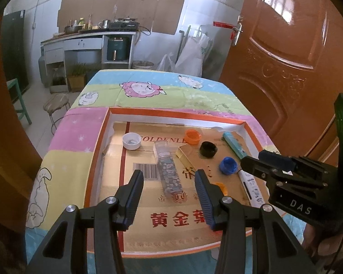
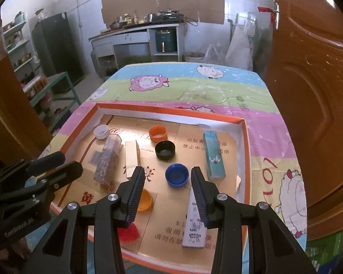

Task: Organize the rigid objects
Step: 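Withdraw both open tools up and away from the tray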

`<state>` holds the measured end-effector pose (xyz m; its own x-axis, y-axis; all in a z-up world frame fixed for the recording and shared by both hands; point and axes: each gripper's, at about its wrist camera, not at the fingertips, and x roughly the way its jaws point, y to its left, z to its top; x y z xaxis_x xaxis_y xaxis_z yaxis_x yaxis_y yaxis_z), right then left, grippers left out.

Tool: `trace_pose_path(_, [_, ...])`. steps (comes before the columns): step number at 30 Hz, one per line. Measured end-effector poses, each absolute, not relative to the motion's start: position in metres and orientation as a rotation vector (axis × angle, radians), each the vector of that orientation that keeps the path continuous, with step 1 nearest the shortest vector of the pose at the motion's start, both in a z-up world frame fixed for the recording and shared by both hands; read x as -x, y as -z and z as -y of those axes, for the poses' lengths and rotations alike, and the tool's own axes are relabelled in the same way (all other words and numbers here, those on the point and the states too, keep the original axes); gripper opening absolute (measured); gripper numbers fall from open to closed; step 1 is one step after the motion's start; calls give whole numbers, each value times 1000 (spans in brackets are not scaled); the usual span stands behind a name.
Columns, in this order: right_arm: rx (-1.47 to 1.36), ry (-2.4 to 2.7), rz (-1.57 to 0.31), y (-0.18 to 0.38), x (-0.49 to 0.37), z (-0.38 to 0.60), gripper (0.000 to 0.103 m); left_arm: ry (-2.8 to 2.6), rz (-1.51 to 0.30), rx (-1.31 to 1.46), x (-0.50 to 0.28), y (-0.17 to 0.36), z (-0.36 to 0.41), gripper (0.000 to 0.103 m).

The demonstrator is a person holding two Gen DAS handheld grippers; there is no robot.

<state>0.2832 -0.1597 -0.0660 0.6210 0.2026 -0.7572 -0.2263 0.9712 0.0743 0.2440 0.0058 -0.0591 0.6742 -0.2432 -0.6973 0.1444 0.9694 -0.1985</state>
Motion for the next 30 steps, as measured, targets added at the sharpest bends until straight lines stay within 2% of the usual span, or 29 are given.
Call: trace_pose_path(30, [-29, -125, -720, 15, -191, 166, 44, 173, -684, 92, -172, 10, 4, 47])
